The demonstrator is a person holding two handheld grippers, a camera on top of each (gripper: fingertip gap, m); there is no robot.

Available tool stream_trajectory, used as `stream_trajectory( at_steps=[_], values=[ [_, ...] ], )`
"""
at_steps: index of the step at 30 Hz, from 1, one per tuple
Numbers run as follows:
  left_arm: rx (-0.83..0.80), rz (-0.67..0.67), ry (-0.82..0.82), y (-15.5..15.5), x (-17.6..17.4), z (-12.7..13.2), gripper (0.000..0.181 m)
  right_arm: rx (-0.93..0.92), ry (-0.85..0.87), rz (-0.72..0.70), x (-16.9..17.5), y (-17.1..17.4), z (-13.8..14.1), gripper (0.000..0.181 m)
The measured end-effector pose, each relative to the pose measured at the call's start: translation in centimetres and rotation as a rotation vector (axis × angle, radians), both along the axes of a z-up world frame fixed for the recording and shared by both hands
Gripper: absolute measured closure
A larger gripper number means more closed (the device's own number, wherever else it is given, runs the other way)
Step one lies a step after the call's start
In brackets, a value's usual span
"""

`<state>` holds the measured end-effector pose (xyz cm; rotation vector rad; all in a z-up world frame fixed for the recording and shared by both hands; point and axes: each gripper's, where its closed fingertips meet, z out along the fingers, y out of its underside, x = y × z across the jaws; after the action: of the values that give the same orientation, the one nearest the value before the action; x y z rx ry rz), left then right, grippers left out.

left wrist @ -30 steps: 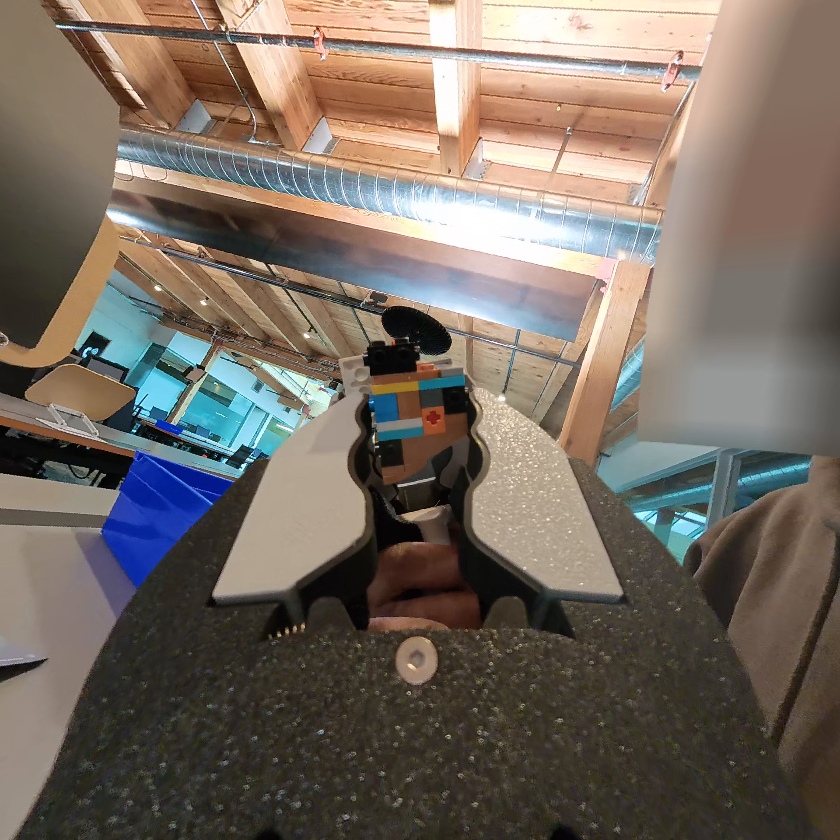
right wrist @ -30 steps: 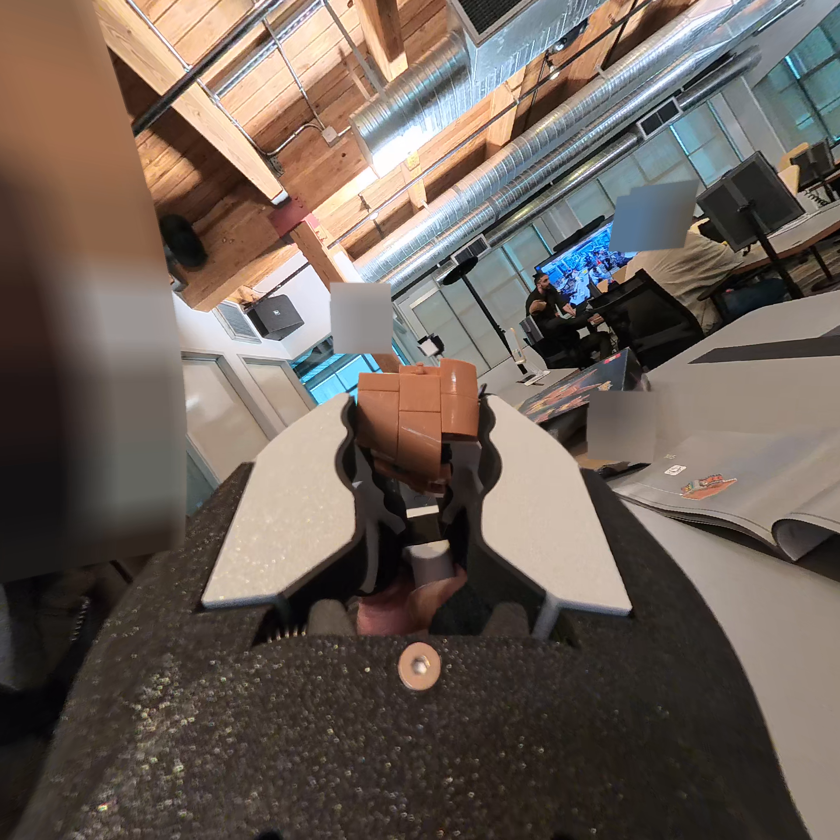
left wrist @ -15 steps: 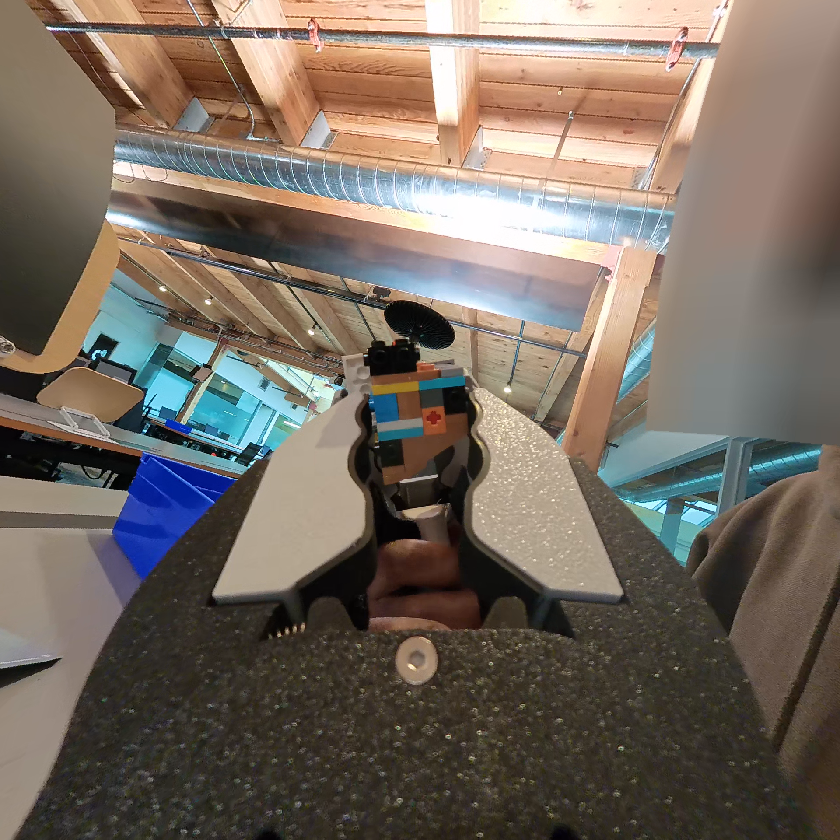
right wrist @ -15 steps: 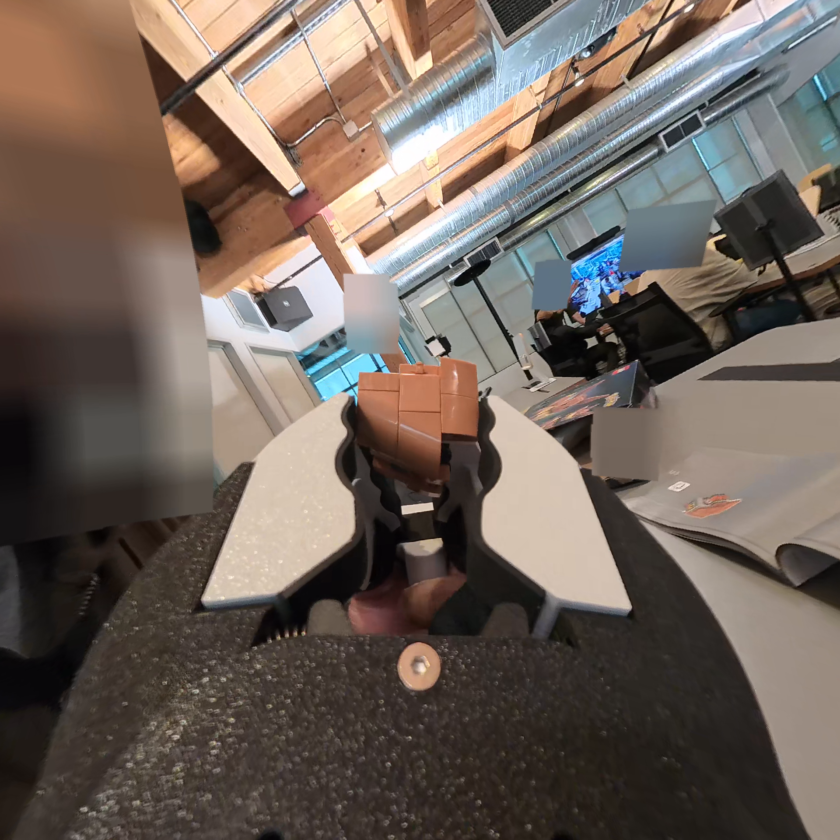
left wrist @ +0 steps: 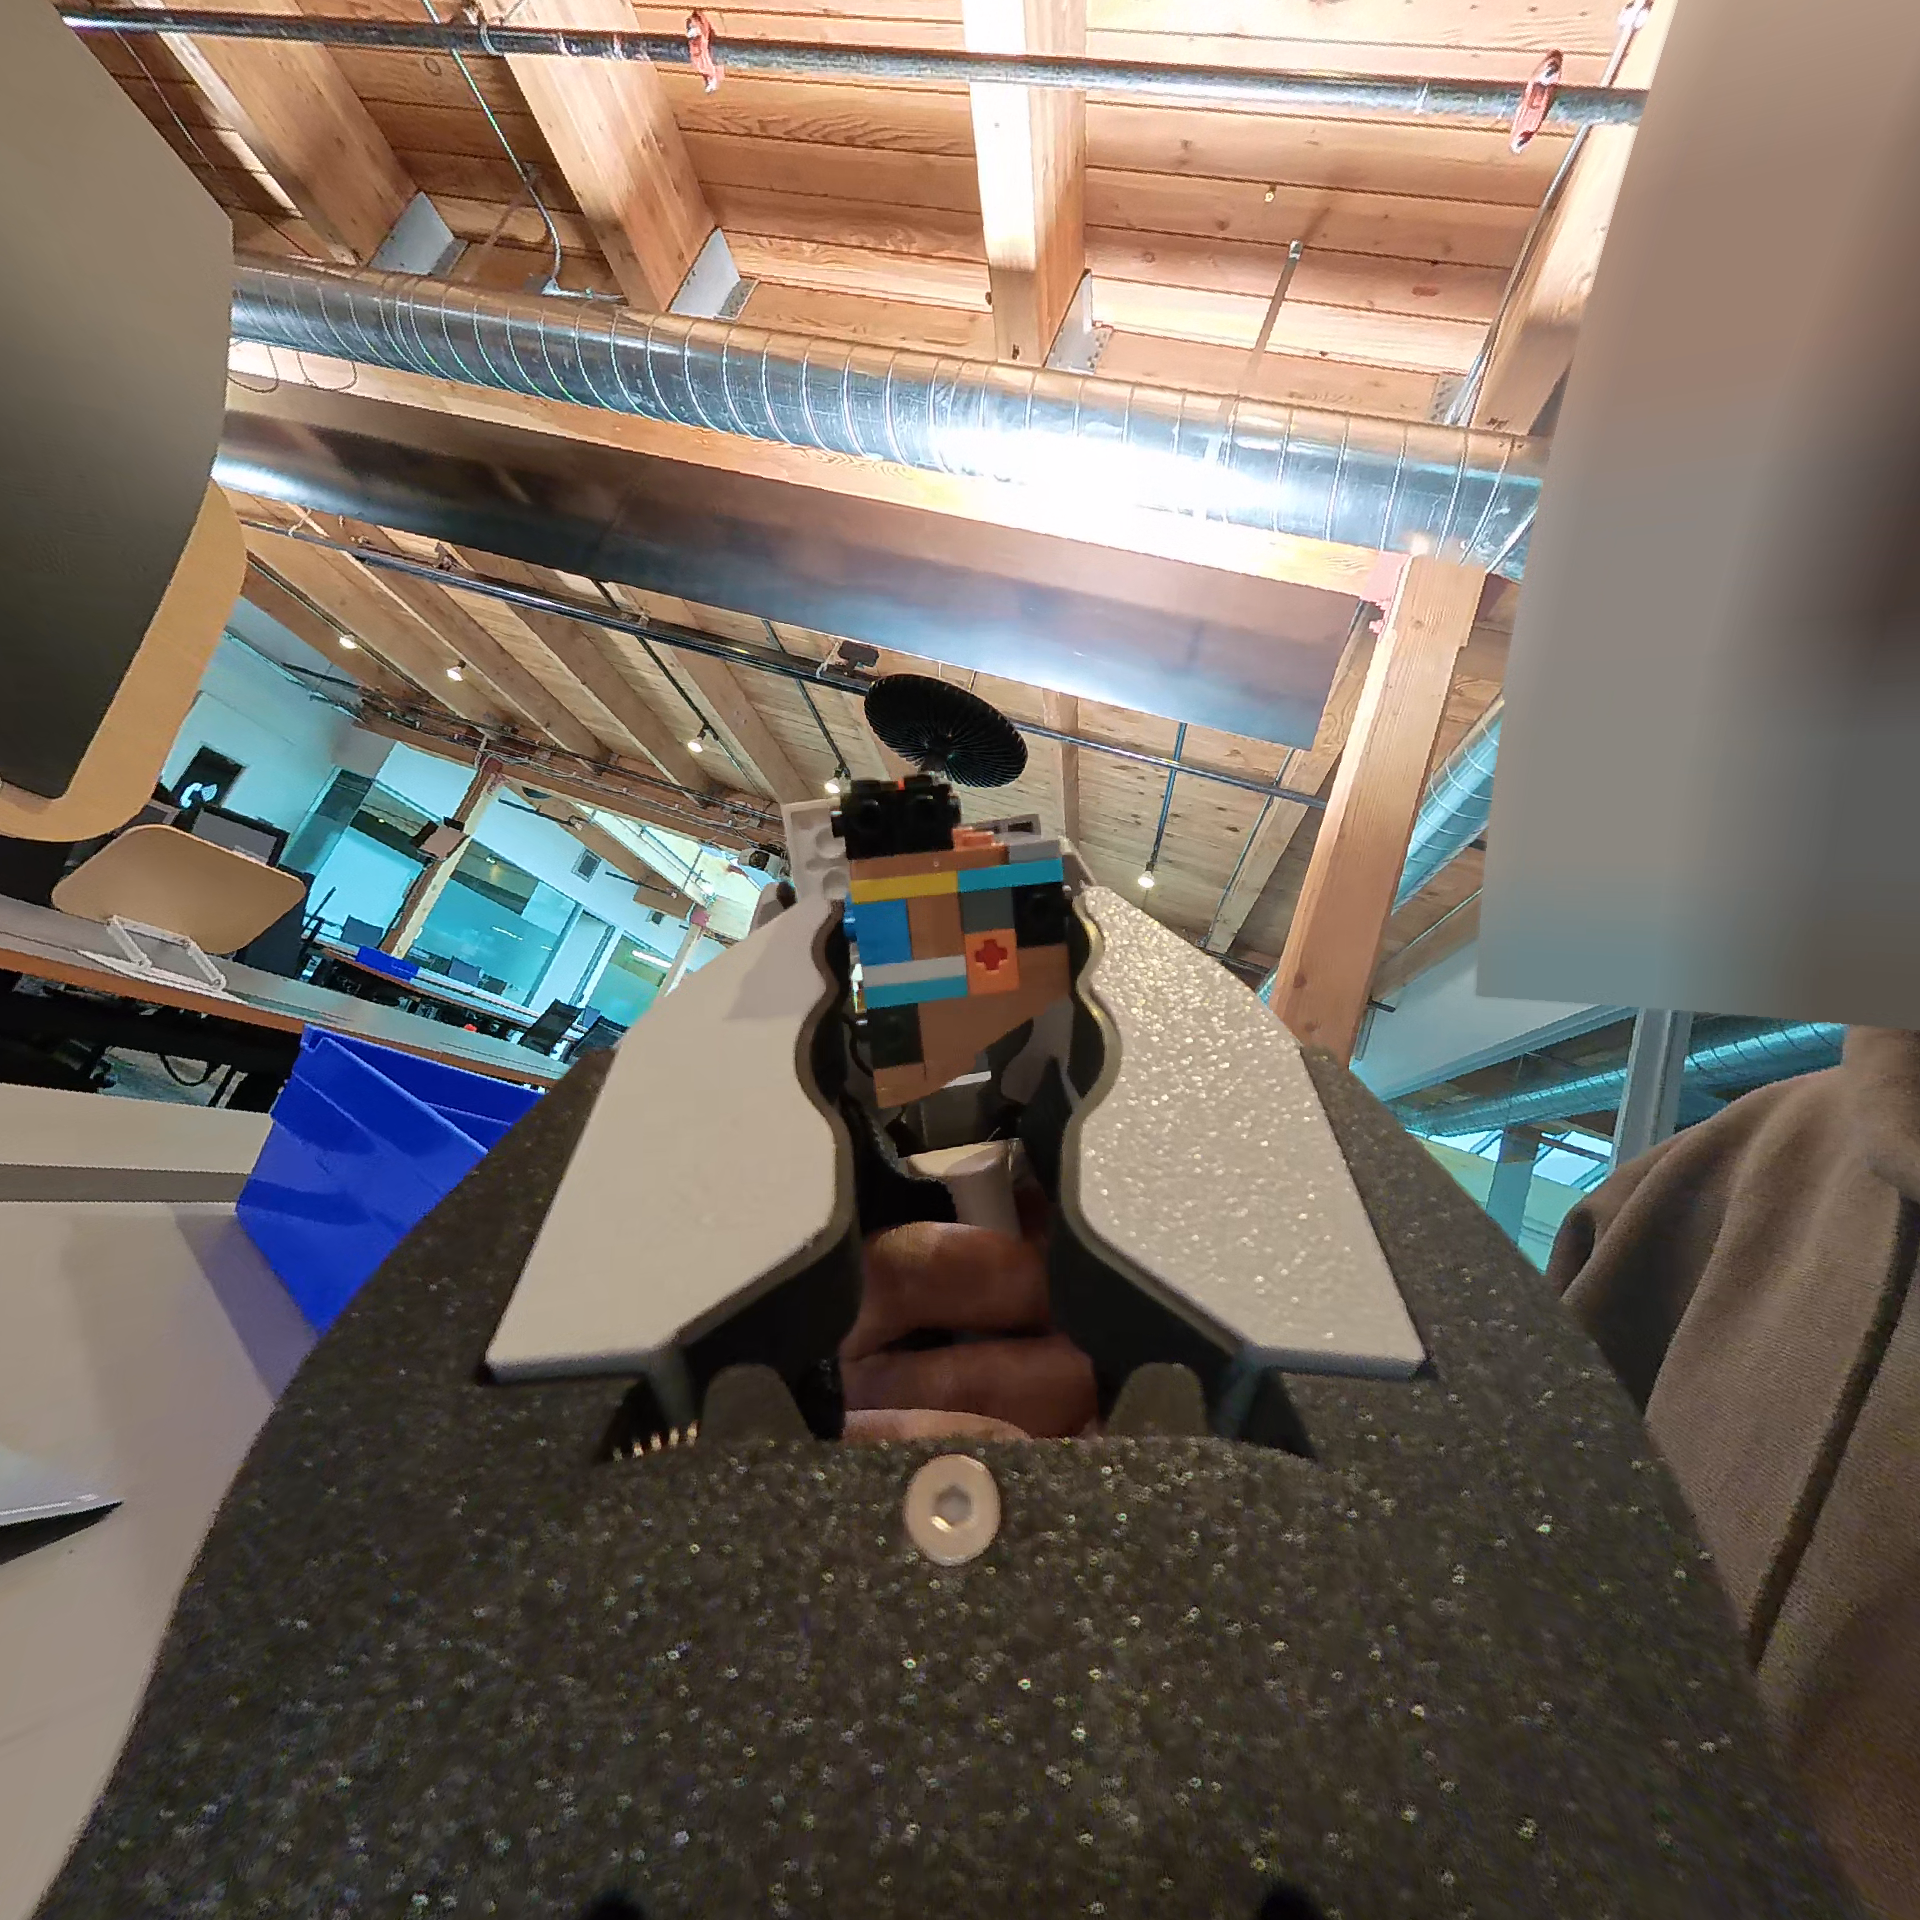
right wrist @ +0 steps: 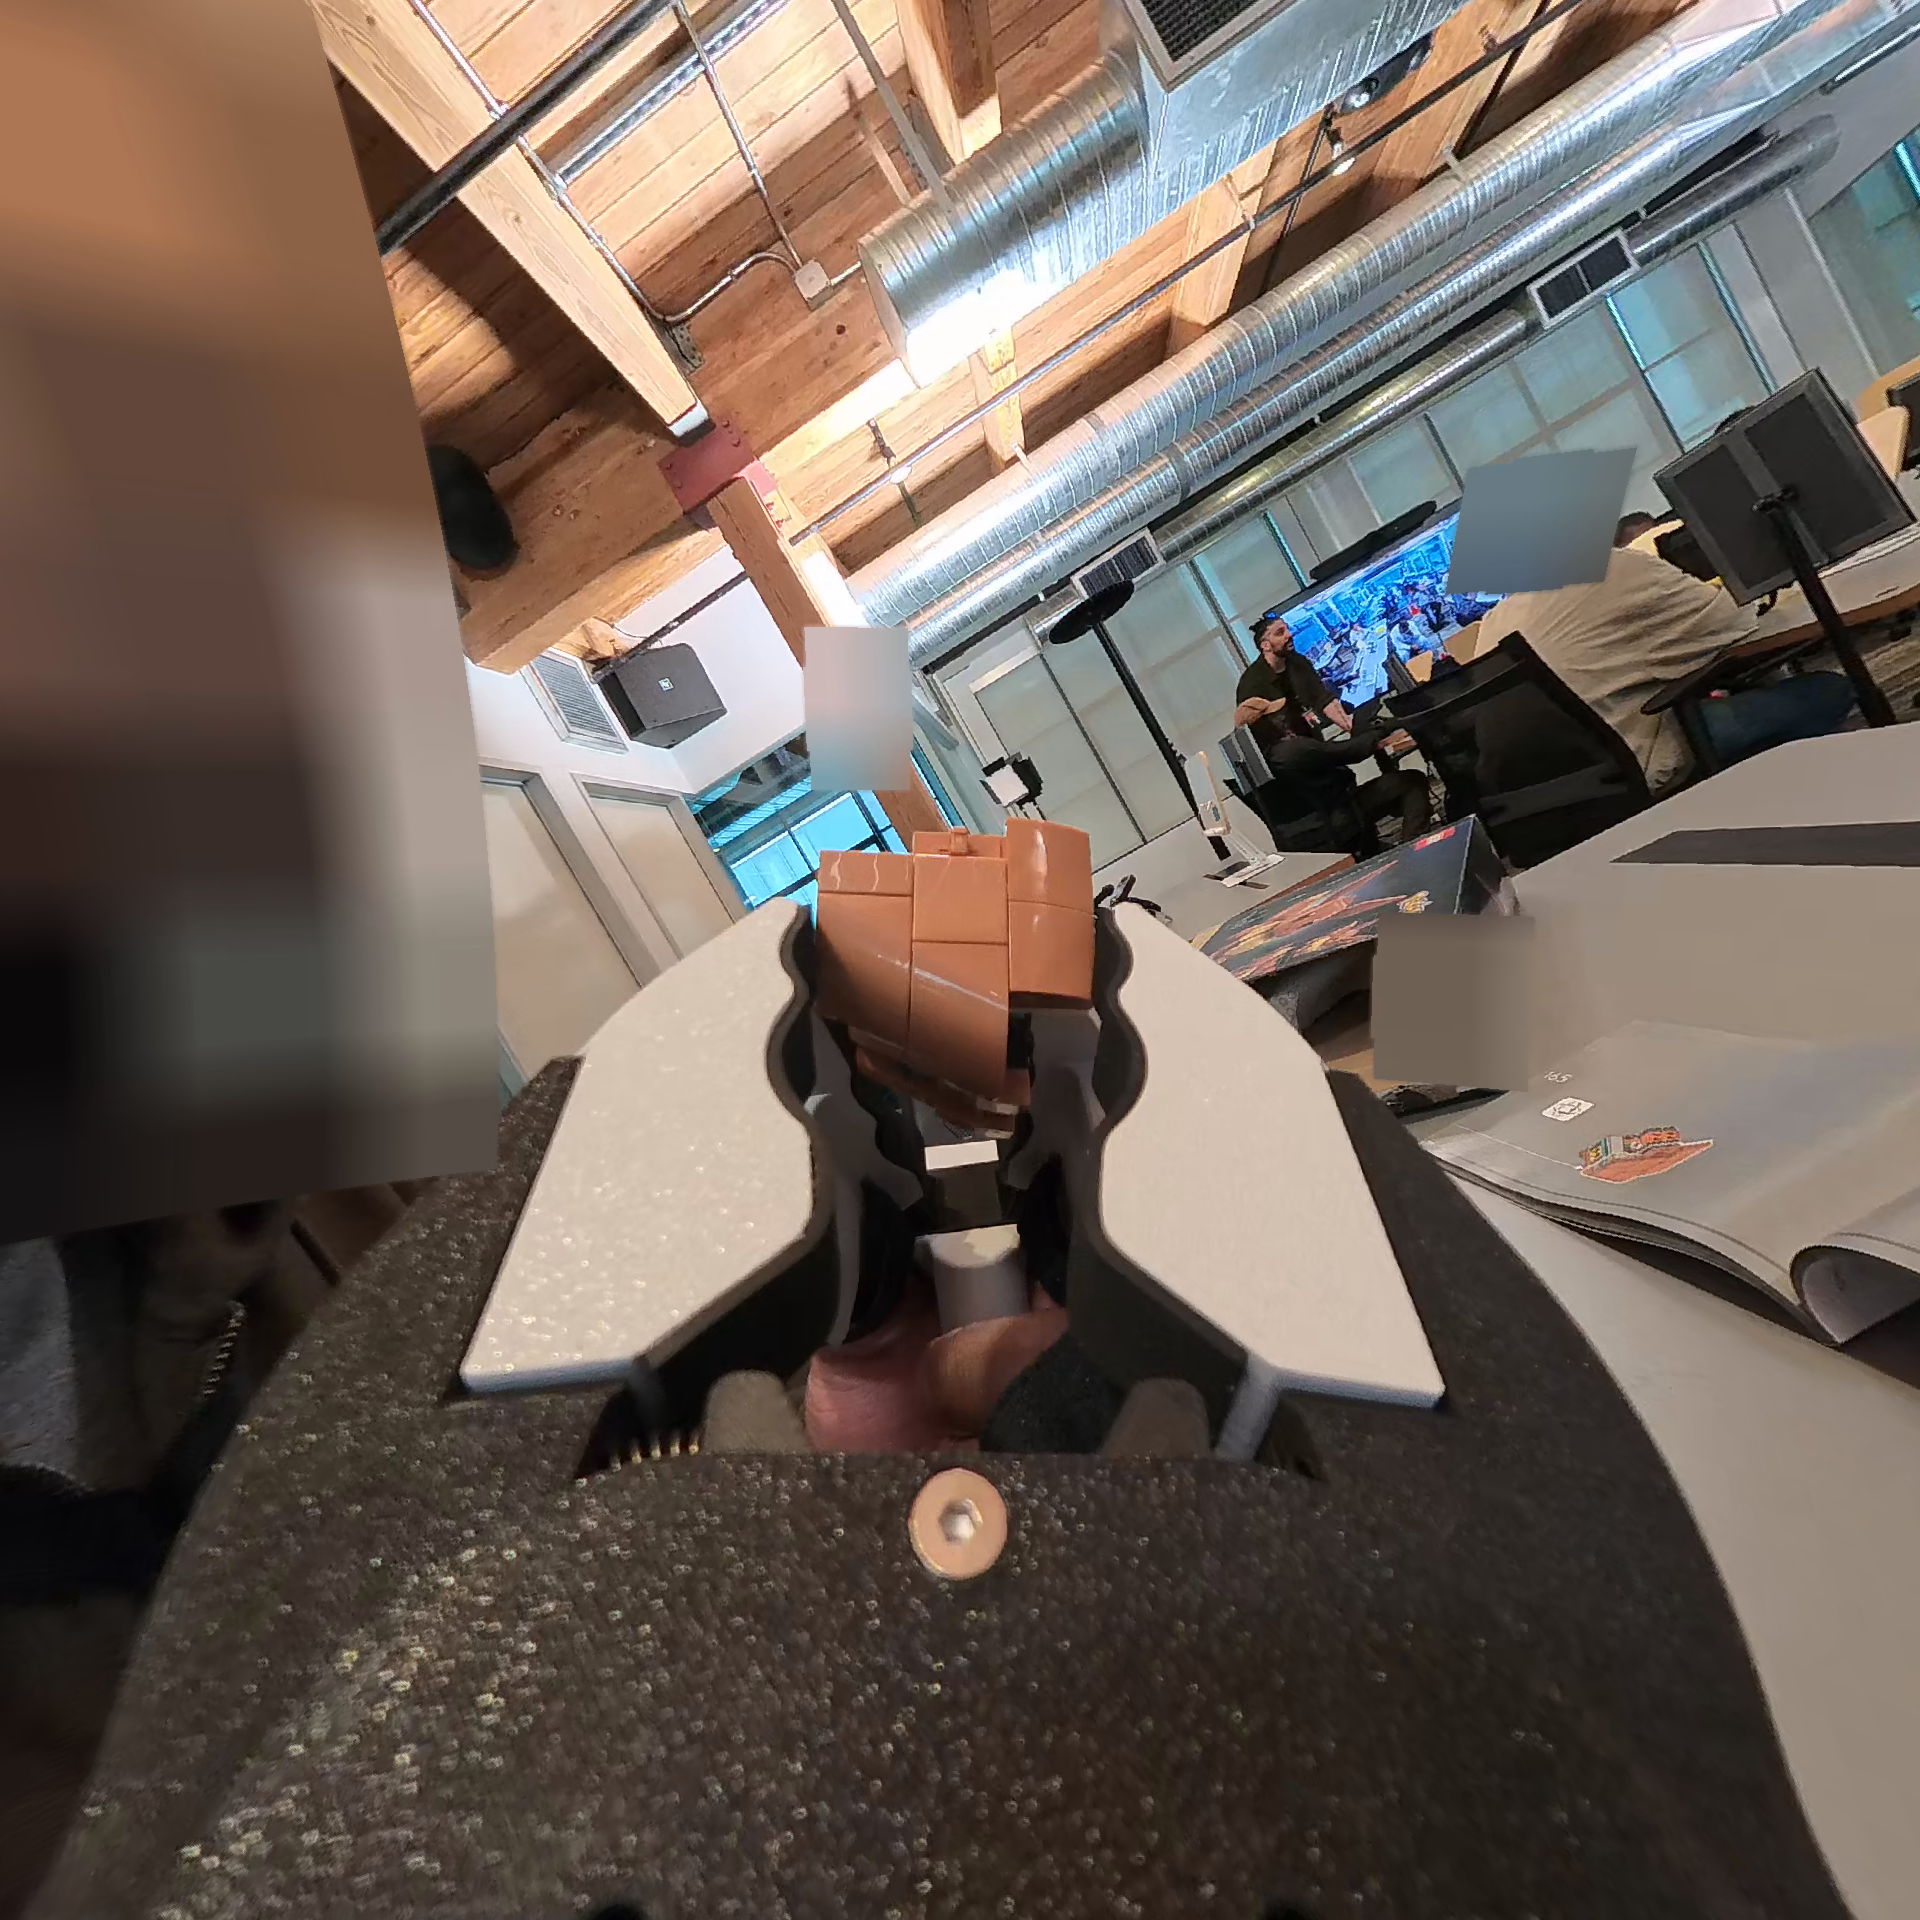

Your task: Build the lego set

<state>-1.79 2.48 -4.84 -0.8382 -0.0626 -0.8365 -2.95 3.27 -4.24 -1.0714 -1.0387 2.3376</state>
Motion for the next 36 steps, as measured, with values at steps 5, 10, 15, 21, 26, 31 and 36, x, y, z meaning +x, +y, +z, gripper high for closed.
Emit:
stream_trajectory(
  at_steps=[5,10,15,21,26,31,36],
  values=[
    [-0.003,-0.019,-0.006,0.05,0.08,-0.04,0.141,-0.011,0.002,0.006,0.03,0.08,0.04,0.130],
    [-0.004,-0.035,-0.016,0.02,0.03,-0.05,0.141,0.000,0.002,0.008,0.05,0.05,0.03,0.130],
    [-0.003,-0.049,-0.022,-0.03,0.02,-0.01,0.141,0.011,0.003,0.009,0.08,-0.02,0.04,0.130],
    [-0.006,-0.048,-0.018,-0.05,0.02,0.00,0.141,0.031,0.003,0.001,0.10,-0.04,0.04,0.130],
    [0.001,-0.047,-0.011,-0.18,0.08,0.11,0.141,0.064,0.002,-0.015,0.11,0.00,0.04,0.130],
    [-0.001,-0.049,0.003,-0.18,0.34,0.12,0.141,0.085,-0.001,-0.023,0.12,0.11,-0.03,0.130],
    [0.005,-0.052,-0.006,-0.29,0.21,0.18,0.141,0.123,0.000,-0.033,0.12,-0.11,-0.07,0.130]
  ],
)
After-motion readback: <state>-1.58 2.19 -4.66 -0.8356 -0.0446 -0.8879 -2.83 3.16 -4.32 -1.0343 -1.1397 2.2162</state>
